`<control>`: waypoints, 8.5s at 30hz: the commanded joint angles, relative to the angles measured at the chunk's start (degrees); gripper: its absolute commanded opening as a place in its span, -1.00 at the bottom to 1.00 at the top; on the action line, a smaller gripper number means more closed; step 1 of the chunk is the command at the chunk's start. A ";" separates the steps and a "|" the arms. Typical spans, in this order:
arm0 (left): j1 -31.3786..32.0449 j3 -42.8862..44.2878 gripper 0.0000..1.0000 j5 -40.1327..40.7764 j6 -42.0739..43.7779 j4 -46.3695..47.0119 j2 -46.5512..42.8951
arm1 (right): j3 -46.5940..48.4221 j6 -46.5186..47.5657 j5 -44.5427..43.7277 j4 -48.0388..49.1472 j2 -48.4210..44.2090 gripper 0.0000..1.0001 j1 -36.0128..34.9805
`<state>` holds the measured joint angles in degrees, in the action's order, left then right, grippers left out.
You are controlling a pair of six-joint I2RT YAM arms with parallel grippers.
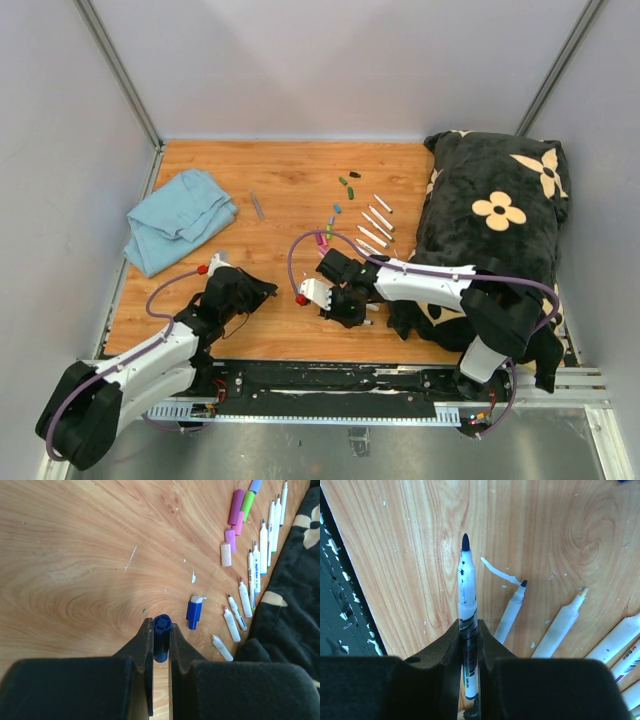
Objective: Open the pen caps
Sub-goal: Place the pen cap at the center of the board, then pick up the pen from the center of the board.
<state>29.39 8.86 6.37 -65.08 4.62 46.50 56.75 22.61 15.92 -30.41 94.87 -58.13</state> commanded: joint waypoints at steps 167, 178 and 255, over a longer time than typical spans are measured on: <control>37.03 -5.78 -0.99 20.97 28.72 69.72 7.82 | -15.80 -32.41 48.40 39.46 -34.15 0.96 34.68; 41.78 -2.96 -0.99 25.94 31.34 77.71 18.15 | -16.28 -33.24 49.52 40.38 -34.10 0.97 34.19; 40.93 15.81 0.42 22.57 25.85 30.53 8.49 | -10.33 -13.65 39.99 21.10 -33.57 -0.99 29.05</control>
<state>70.61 17.30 23.66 -35.09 56.80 53.76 44.51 6.70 56.66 -8.21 61.43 -28.12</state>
